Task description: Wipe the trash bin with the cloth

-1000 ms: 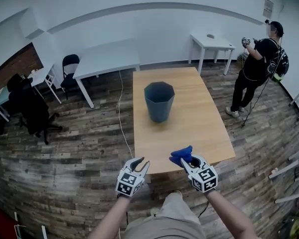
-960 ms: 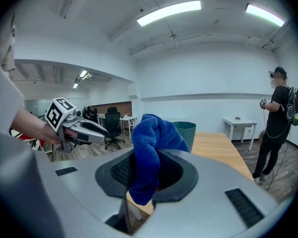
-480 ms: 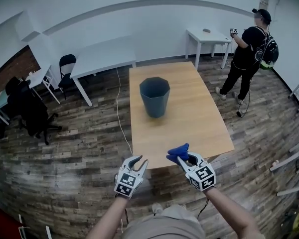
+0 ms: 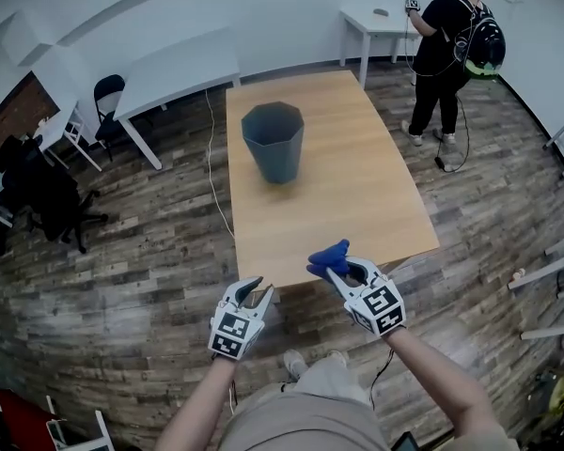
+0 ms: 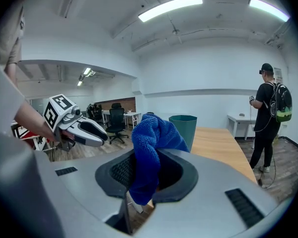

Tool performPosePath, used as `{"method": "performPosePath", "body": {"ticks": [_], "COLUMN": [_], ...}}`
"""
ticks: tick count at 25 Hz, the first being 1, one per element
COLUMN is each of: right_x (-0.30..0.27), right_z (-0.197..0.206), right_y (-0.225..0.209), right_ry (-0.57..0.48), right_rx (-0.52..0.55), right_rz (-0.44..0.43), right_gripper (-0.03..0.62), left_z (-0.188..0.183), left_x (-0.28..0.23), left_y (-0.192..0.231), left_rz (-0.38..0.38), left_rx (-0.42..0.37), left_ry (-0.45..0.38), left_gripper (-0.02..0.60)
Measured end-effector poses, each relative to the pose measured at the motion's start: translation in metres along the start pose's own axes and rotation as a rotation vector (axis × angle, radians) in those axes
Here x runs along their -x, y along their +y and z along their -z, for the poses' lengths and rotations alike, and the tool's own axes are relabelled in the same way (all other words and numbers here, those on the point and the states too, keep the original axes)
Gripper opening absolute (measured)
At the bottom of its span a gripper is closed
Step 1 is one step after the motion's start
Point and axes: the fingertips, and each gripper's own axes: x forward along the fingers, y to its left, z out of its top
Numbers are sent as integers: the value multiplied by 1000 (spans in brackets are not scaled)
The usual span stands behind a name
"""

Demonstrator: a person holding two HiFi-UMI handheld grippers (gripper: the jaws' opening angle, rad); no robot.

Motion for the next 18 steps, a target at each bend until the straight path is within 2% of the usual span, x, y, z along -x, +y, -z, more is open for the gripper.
{"method": "performPosePath", "body": {"ticks": [8, 18], "right_x": [10, 16], "right_z": [15, 5], "right_y": [-22, -32], "right_ry": [42, 37], "right_rx": [-4, 47], "right_rz": [24, 39], "right_gripper": [80, 80], "left_z": [-6, -15], "left_x": [-14, -17], "left_y": [0, -3], "left_rz": [-16, -29], "left_rx": [13, 32], "left_ry": [10, -2], "left_gripper": [110, 110]}}
